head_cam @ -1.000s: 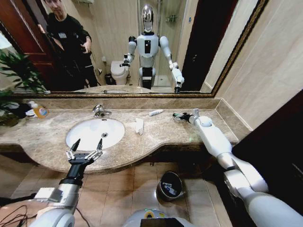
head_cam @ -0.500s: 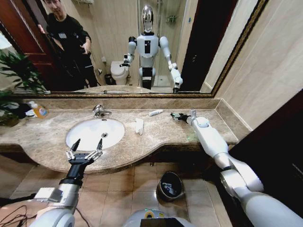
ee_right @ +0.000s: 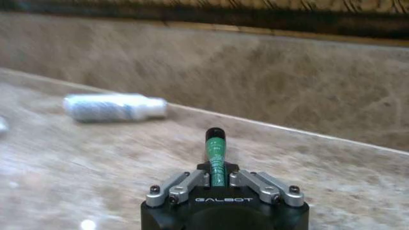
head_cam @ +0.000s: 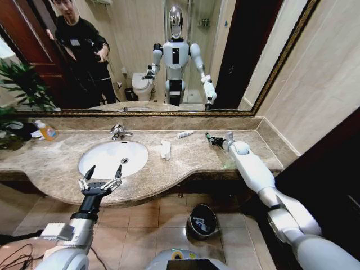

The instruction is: Pick up the trash from the sink and place it in the trash bin.

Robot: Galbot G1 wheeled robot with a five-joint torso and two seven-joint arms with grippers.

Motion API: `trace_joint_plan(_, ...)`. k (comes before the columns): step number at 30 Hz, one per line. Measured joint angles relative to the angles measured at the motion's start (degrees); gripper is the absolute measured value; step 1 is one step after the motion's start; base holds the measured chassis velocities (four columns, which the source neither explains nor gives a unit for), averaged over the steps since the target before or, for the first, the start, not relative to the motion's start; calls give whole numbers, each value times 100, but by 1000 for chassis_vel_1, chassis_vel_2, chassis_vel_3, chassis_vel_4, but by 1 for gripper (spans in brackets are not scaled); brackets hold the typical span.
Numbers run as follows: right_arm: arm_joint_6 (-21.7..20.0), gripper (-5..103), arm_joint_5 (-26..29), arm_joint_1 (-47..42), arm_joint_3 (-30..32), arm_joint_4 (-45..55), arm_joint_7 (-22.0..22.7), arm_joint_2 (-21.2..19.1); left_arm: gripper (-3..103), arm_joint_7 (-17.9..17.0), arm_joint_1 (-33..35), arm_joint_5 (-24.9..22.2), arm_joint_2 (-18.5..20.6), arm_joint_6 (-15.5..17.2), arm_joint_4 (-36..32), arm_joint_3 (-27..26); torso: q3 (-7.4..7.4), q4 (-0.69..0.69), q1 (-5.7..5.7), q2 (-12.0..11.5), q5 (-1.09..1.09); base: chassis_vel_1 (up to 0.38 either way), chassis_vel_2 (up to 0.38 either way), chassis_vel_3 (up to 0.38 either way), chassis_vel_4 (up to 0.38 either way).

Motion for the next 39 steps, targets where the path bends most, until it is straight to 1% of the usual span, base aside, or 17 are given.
trace_joint_plan(3, -151, 10, 454, -437, 6, 981, 183, -353, 100, 0, 0, 0, 0, 0, 0, 0, -1, 0, -1, 0, -2, 0, 0, 0, 0)
trace_joint_plan(4, -151, 10, 454, -437, 6, 981, 183, -353, 100, 0, 0, 0, 0, 0, 0, 0, -1, 0, -1, 0, -2, 0, 0, 0, 0)
trace_joint_plan(7, -413, 10, 966, -970, 270, 2091, 315, -873, 100, -1, 0, 0, -1, 0, 0, 0, -2, 0, -1, 1, -6, 0, 0, 0, 0)
trace_joint_plan(8, -413, 10, 966, -970, 270, 2091, 315, -873, 100, -1, 0, 0, -1, 0, 0, 0, -2, 0, -1, 1, -6, 0, 0, 0, 0)
trace_joint_plan(12, -536, 10, 1578, -2039, 924, 3355, 362, -1484, 100, -1, 0, 0, 0, 0, 0, 0, -3, -5, -2, 1, -6, 0, 0, 0, 0)
trace_joint_plan(15, -521, 10, 1735, -2550, 1153, 3872, 362, -1597, 100, 1, 0, 0, 0, 0, 0, 1, -3, -2, -2, 1, -1, 0, 0, 0, 0)
trace_joint_plan(18, -481, 10, 1816, -3010, 1304, 4343, 322, -1643, 100, 0, 0, 0, 0, 0, 0, 0, -3, -2, -3, 1, -4, 0, 0, 0, 0)
trace_joint_plan(22, -373, 10, 1726, -3626, 1519, 4831, 74, -1578, 100, 0, 0, 0, 0, 0, 0, 0, -2, 3, -2, 1, -3, 0, 0, 0, 0)
trace_joint_plan(24, -163, 10, 1692, -4360, 1916, 5100, -142, -1378, 100, 0, 0, 0, 0, 0, 0, 0, -3, 1, -2, 1, -4, 0, 0, 0, 0)
trace_joint_plan(25, -163, 10, 1692, -4360, 1916, 5100, -142, -1378, 100, 0, 0, 0, 0, 0, 0, 0, -3, 1, -2, 1, -4, 0, 0, 0, 0)
trace_joint_plan(28, 95, 10, 1616, -5212, 2438, 5241, -586, -1076, 100, 0, 0, 0, 0, 0, 0, 0, -3, -1, -3, 2, -6, 0, 0, 0, 0)
trace_joint_plan(31, 230, 10, 1521, -5599, 2672, 5285, -722, -904, 100, 0, 0, 0, 0, 0, 0, 0, -3, -2, -3, 2, -3, 0, 0, 0, 0)
trace_joint_plan(33, 508, 10, 1289, -6008, 2919, 5214, -1064, -633, 100, 0, 0, 0, 0, 0, 0, 0, -3, -1, -3, 2, -5, 0, 0, 0, 0)
trace_joint_plan(34, 508, 10, 1289, -6008, 2919, 5214, -1064, -633, 100, 0, 0, 0, 0, 0, 0, 0, -3, -1, -3, 2, -5, 0, 0, 0, 0)
trace_joint_plan(36, 871, 10, 993, -6250, 3103, 4938, -1683, -372, 100, 0, 0, 0, 0, 0, 0, 0, -3, -1, -2, 3, -4, 0, 0, 0, 0)
trace_joint_plan(37, 871, 10, 993, -6250, 3103, 4938, -1683, -372, 100, 0, 0, 0, 0, 0, 0, 0, -3, -1, -2, 3, -4, 0, 0, 0, 0)
trace_joint_plan(39, 1376, 10, 893, -6377, 3191, 4462, -2313, -133, 100, 0, 0, 0, 0, 0, 0, 0, -2, -1, -2, 2, -3, 0, 0, 0, 0)
